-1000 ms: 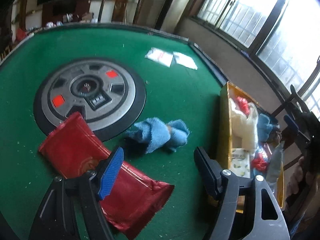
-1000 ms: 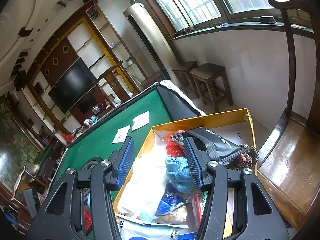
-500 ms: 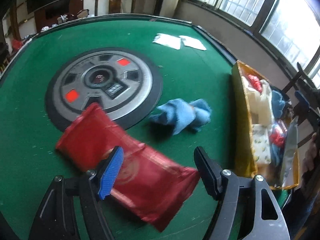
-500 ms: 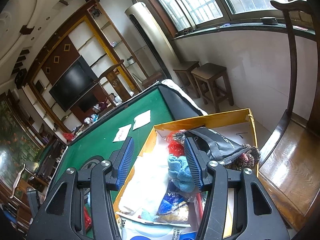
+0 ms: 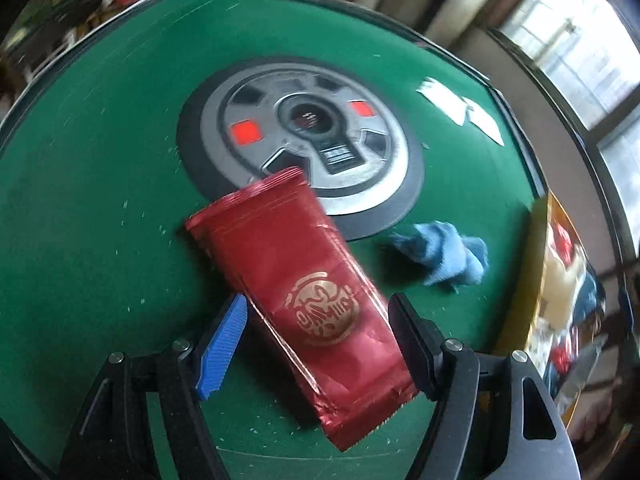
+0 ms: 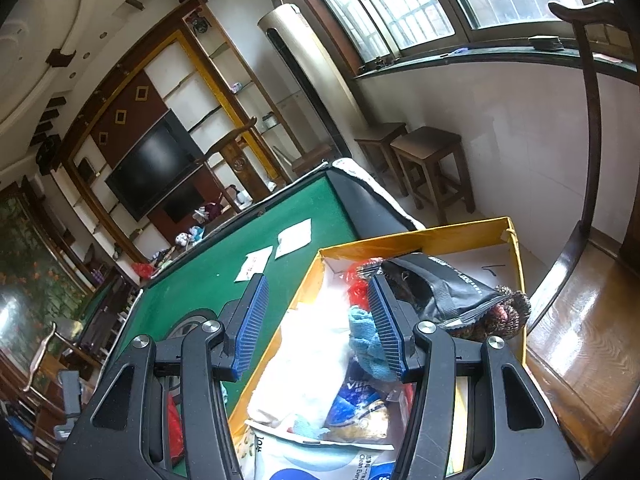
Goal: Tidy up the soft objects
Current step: 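Close the left tool on the red snack pack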
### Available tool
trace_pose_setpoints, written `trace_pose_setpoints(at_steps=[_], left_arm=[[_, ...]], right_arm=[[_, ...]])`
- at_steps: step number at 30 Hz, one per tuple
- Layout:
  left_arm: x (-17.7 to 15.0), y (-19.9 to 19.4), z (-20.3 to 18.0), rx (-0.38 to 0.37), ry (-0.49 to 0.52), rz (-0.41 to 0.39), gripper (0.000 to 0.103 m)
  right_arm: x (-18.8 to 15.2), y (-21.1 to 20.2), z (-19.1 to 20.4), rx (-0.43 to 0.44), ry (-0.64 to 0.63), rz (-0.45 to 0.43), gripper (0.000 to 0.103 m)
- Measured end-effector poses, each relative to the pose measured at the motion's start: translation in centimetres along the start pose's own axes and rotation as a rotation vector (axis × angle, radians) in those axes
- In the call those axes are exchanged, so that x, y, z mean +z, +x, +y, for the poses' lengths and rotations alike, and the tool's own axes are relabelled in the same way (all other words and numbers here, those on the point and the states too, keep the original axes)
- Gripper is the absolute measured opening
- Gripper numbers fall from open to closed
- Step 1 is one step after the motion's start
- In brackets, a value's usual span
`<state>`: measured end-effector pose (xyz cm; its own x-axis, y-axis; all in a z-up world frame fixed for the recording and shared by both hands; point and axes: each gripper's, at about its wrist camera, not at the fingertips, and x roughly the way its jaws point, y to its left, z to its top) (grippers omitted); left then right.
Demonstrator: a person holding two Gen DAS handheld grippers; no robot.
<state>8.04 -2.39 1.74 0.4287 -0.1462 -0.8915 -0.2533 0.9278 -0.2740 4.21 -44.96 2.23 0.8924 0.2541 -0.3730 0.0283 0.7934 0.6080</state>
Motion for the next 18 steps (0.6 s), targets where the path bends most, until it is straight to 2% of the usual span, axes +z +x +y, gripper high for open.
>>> trace_pose_setpoints(at_steps=[4,7,11,13,15,18], left_arm=[[0.7,0.5,0.2,0.018,-0.095,-0.022,0.074],[1.2,1.7,-0.5,0.057,-0.072,-0.002,0.078],[1.3,2.7,-1.9,0.126,0.055,-0.017,0.080],[1.1,3.0,-2.6,0.148,0.169,-0.021,0.080],[0.9,2.9,-2.4,0.126,0.256,-0.029,0.080],[0.8,2.3,-1.0,0.083,0.325,-0.033,0.076]], right_arm=[[-0.1,0.1,0.6,0.015,-0.018,0.000,0.052],[-0.2,0.2,0.9,0.020,-0.029,0.003,0.052],[-0.3,0.4,1.0,0.021,-0.039,0.008,0.052],[-0.4,0.5,1.2,0.020,-0.046,0.011,0.052],[-0.5,0.7,1.4,0.020,-0.055,0.015,0.052],[-0.6,0.6,2.1,0.021,-0.086,0.008,0.052]])
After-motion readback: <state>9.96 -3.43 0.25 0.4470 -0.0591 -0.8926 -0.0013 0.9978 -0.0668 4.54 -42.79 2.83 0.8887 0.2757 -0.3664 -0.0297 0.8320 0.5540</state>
